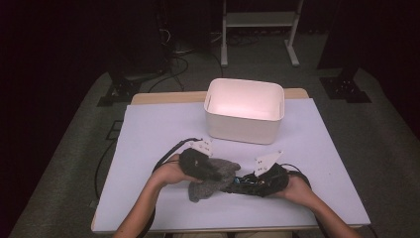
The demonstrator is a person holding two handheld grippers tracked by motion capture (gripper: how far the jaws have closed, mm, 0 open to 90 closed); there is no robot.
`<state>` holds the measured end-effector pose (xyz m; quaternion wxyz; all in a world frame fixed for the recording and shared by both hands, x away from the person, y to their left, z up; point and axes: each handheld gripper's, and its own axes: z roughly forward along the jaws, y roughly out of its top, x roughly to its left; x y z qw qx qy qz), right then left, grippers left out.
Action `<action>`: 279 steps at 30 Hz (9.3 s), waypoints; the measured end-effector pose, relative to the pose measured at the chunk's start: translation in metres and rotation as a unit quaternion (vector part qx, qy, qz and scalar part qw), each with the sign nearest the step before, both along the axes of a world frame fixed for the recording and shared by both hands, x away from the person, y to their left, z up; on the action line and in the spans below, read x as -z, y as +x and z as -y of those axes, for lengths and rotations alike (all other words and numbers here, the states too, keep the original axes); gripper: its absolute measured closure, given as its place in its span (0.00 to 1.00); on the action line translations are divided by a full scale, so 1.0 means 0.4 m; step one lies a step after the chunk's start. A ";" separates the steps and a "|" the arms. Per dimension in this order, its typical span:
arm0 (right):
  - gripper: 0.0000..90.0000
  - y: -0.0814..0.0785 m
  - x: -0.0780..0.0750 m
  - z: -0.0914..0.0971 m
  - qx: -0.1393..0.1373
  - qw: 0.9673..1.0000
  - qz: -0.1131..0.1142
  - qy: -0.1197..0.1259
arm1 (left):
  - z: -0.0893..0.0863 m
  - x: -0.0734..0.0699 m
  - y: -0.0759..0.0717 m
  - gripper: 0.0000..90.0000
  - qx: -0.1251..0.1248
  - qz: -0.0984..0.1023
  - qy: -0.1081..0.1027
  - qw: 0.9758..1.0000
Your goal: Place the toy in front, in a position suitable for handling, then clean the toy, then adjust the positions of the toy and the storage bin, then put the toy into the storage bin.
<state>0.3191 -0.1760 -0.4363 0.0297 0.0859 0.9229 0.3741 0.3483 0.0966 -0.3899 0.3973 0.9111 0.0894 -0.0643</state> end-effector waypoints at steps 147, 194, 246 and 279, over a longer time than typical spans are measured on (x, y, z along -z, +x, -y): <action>0.20 0.125 -0.150 0.039 0.023 0.999 -0.023 0.042 | -0.314 0.060 -0.077 0.17 -0.208 0.037 -0.035 0.977; 0.26 0.337 -0.344 -0.075 0.023 1.000 0.009 0.001 | -0.330 0.041 -0.081 0.10 -0.209 0.048 -0.040 0.976; 0.96 0.268 -0.284 -0.121 -0.056 0.997 -0.002 -0.062 | -0.340 0.039 -0.098 0.10 -0.210 0.052 -0.036 0.976; 0.62 0.171 -0.325 -0.106 -0.046 0.999 0.005 -0.021 | -0.331 0.044 -0.100 0.09 -0.210 0.049 -0.032 0.976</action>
